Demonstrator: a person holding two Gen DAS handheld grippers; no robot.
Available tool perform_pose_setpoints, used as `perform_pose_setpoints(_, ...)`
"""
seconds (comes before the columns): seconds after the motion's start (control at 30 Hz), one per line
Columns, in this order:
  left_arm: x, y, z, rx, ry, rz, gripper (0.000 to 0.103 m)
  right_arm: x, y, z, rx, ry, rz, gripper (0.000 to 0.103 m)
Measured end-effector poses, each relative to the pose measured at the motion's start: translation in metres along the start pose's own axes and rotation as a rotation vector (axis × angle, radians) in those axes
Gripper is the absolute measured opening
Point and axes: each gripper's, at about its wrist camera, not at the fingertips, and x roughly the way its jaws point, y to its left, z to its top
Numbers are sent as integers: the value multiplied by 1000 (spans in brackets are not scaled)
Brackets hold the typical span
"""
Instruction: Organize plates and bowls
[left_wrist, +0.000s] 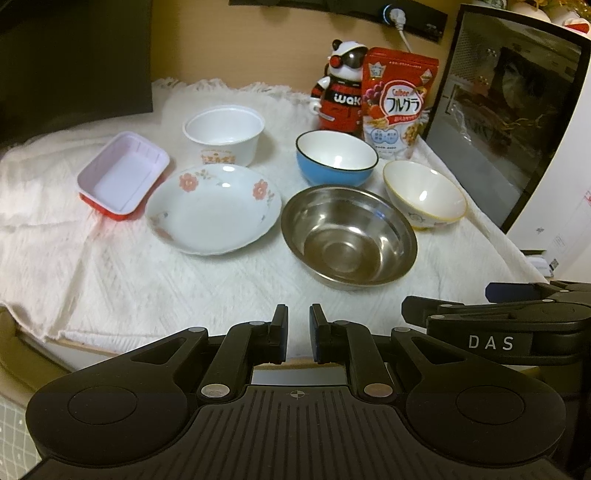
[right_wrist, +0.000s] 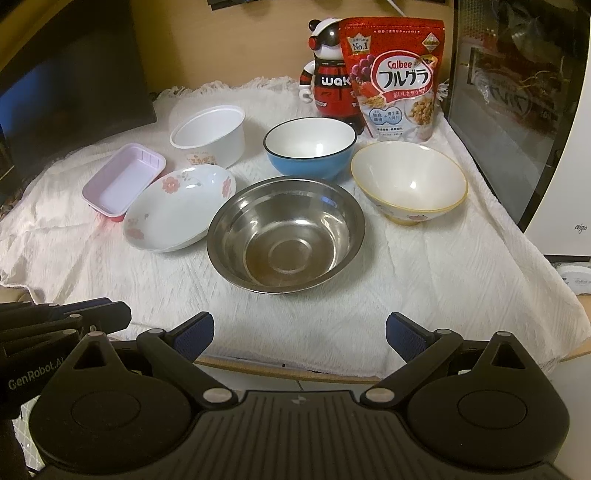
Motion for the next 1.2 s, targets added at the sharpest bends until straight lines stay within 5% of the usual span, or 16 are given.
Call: perform_pose_setpoints(1.2,7,4,1,-12,16,12,15,1,0,3,0,6,6,100)
